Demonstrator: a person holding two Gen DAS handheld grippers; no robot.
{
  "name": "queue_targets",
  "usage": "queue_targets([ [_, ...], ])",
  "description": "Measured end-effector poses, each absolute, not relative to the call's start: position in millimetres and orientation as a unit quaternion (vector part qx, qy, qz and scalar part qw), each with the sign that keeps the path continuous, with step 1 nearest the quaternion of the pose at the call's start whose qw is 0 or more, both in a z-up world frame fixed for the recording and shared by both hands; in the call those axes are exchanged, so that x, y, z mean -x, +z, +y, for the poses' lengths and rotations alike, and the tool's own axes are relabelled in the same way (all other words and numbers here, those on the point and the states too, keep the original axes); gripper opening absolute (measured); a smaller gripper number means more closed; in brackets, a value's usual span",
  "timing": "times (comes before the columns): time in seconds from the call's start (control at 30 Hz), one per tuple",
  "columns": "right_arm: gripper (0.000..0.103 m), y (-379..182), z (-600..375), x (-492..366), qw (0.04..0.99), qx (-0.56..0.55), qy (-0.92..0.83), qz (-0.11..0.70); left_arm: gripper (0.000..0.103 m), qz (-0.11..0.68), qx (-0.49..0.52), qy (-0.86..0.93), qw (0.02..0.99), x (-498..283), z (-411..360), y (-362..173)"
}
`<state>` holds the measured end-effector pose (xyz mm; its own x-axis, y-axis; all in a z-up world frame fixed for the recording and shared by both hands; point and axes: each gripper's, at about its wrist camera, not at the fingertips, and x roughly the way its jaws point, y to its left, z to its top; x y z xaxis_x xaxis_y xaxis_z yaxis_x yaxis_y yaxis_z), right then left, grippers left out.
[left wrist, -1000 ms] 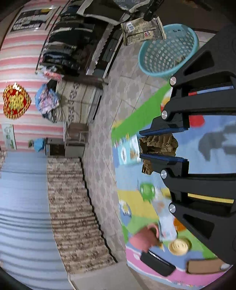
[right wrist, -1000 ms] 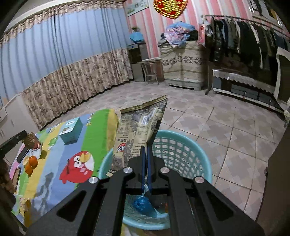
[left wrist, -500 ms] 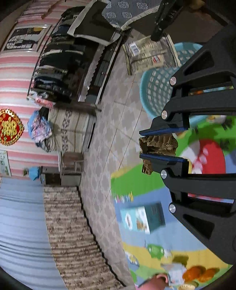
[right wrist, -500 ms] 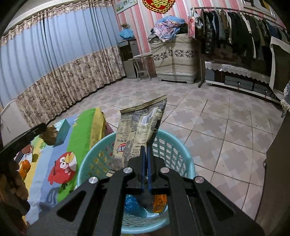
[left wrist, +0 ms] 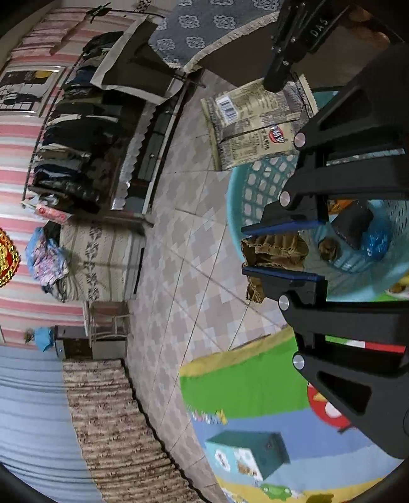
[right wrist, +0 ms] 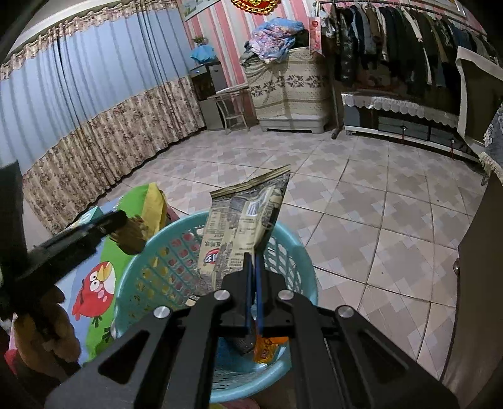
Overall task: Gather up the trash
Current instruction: 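Open both tools over the blue basket to drop the items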
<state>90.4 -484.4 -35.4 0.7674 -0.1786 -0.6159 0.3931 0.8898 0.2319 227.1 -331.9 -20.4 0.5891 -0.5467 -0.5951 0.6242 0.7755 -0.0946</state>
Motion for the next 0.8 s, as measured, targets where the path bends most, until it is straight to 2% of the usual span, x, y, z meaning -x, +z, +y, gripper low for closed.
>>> queue_targets([
  [0.13, 0.003, -38, -484, -91, 0.922, -0.177, -0.155, 0.306, 0.026, 0.317, -0.071, -0.330, 0.886, -228, -343, -30],
  [0.27, 0.003, -41, -481, -94, 0.922, -0.175, -0.152, 0.310, 0.050, 0.319, -0.065, -0.324, 0.888, -231, -342, -30],
  [0.4, 0.003, -44, -480, -98, 0.921, -0.172, -0.149, 0.315, 0.063, 0.311, -0.063, -0.304, 0.898, -235, -332, -27],
  [0.47, 0.003, -44, -477, -100, 0.921, -0.170, -0.147, 0.317, 0.073, 0.303, -0.064, -0.290, 0.906, -237, -325, -24],
  [0.8, 0.007, -51, -456, -116, 0.921, -0.148, -0.130, 0.336, 0.088, 0.272, -0.068, -0.256, 0.925, -235, -292, -7],
])
